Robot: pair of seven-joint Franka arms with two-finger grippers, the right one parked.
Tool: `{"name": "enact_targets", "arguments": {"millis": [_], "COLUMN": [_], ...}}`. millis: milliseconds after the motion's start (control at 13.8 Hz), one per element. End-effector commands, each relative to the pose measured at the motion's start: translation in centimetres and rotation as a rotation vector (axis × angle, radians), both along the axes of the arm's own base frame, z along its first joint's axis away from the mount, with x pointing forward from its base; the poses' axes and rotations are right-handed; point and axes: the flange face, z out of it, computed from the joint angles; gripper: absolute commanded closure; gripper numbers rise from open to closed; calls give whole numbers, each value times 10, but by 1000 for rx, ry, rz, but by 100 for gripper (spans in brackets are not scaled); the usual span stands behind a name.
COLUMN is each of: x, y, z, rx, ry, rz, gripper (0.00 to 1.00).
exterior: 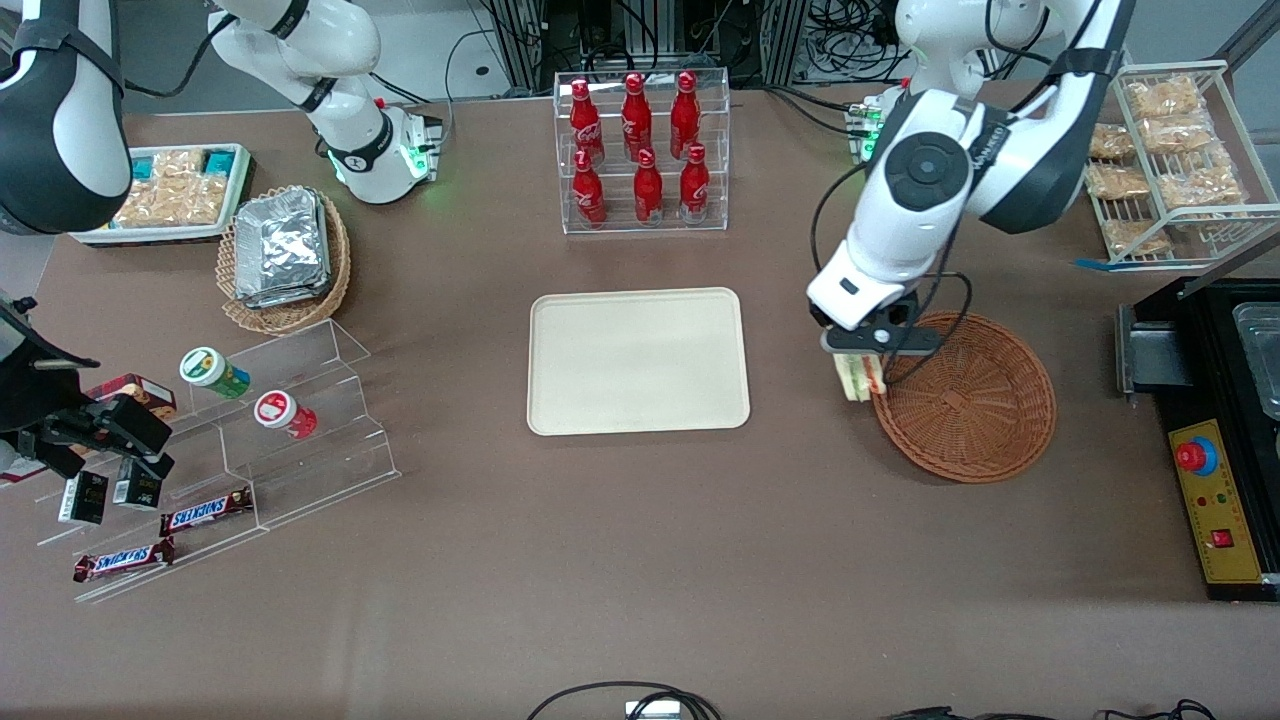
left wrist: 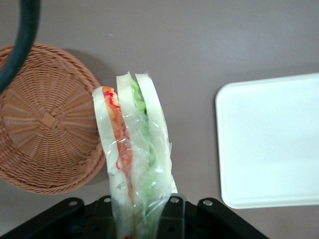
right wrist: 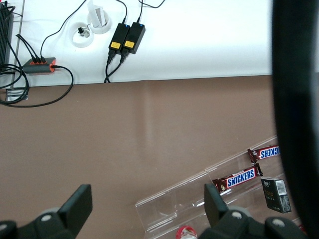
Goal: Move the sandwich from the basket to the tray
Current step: 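Carry the held sandwich with the left gripper toward the cream tray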
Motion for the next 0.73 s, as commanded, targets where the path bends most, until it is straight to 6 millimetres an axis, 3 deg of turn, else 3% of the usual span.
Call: {"name": "enact_targets", "arguments": {"millis": [0, 291, 436, 655], "x": [-21, -42, -49, -52], "y": [-39, -78, -100, -112], "z": [2, -8, -22, -49], "rx": [-2, -29, -61, -47], "ry": [16, 25, 10, 25], "rz": [-67, -126, -96, -117], "gripper": [100, 100, 100, 100]}}
